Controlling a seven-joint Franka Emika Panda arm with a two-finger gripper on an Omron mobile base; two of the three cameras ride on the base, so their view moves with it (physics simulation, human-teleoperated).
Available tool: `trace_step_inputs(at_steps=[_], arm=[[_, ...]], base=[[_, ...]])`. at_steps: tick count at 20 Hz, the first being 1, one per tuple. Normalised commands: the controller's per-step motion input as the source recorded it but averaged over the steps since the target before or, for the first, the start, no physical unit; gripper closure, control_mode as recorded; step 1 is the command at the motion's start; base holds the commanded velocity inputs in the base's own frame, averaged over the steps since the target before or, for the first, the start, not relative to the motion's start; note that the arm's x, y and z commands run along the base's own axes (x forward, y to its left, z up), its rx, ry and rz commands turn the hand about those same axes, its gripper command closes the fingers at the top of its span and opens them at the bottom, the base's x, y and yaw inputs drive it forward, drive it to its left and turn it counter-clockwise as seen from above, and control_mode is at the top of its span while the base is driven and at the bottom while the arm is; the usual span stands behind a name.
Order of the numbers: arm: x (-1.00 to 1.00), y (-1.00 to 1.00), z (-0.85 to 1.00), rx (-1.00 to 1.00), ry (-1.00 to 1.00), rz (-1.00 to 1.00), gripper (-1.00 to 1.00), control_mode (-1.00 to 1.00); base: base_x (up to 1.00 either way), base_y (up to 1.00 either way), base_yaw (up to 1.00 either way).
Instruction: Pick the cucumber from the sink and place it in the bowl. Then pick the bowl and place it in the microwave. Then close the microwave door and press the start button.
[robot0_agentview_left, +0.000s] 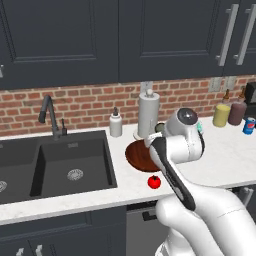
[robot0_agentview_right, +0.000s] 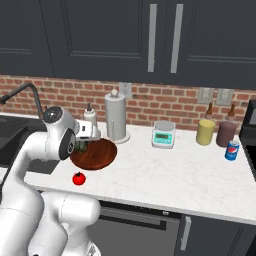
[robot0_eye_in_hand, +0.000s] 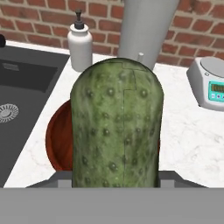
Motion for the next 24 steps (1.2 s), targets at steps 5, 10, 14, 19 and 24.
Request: trace_step_inputs(at_steps=[5, 10, 14, 19, 24], arm=[[0.32, 0.0, -0.34, 0.04, 0.0, 0.0, 1.0, -1.0], [0.19, 0.0, -0.3, 0.01, 0.08, 0.0, 1.0, -1.0], [0.26, 0.0, -0.06, 0.0, 0.26, 0.0, 1.0, -1.0], [0.31, 0.0, -0.09, 0.0, 0.2, 0.0, 1.0, -1.0], [0.33, 0.0, -0.03, 0.0, 0.08, 0.0, 1.0, -1.0]], base=[[0.0, 0.0, 0.0], [0.0, 0.0, 0.0], [0.0, 0.0, 0.0], [0.0, 0.0, 0.0], [0.0, 0.0, 0.0]])
